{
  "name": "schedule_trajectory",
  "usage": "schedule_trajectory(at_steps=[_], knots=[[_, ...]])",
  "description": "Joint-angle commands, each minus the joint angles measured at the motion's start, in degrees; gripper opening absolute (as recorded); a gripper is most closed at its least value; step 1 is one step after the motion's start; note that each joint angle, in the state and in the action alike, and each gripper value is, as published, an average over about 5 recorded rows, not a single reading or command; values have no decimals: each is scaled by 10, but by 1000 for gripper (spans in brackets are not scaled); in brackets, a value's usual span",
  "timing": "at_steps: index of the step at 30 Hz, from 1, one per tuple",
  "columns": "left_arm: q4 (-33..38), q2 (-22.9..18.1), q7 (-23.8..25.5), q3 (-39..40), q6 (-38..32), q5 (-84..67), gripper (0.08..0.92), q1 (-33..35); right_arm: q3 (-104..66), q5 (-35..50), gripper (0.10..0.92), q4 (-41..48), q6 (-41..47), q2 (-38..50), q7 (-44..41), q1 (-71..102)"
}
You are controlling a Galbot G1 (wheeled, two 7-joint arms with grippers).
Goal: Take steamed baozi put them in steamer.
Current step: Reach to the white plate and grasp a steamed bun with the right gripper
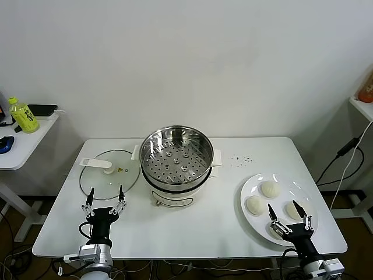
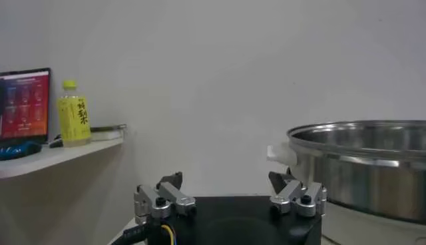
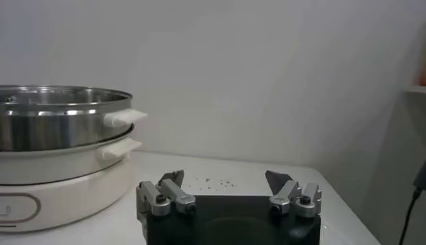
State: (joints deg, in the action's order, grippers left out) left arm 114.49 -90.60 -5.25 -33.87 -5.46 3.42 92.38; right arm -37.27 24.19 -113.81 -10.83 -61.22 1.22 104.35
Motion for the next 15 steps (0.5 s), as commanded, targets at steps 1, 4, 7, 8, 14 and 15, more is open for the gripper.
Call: schedule_trajectory(at_steps=[1,4,7,8,14,15], knots=[[0,1,0,0,-1,-1,823,0,-5,-7,823,1,2,3,-7,-9],[1,2,1,1,-1,-1,823,0,-17,-20,823,7,6,13,-26,-28],[1,6,3,3,-2,0,823,1,-38,-30,823,19,18,35,-63,-62],[1,8,3,4,-3,1,823,1,-45,-33,823,23,24,45,-76,-74],[0,11,8,8,-6,4,823,-2,-49,-60,823,51,79,105,-127,-157],[-1,10,10,9,-7,5,823,-3,-42,-63,823,55,93,114,-131,-175]])
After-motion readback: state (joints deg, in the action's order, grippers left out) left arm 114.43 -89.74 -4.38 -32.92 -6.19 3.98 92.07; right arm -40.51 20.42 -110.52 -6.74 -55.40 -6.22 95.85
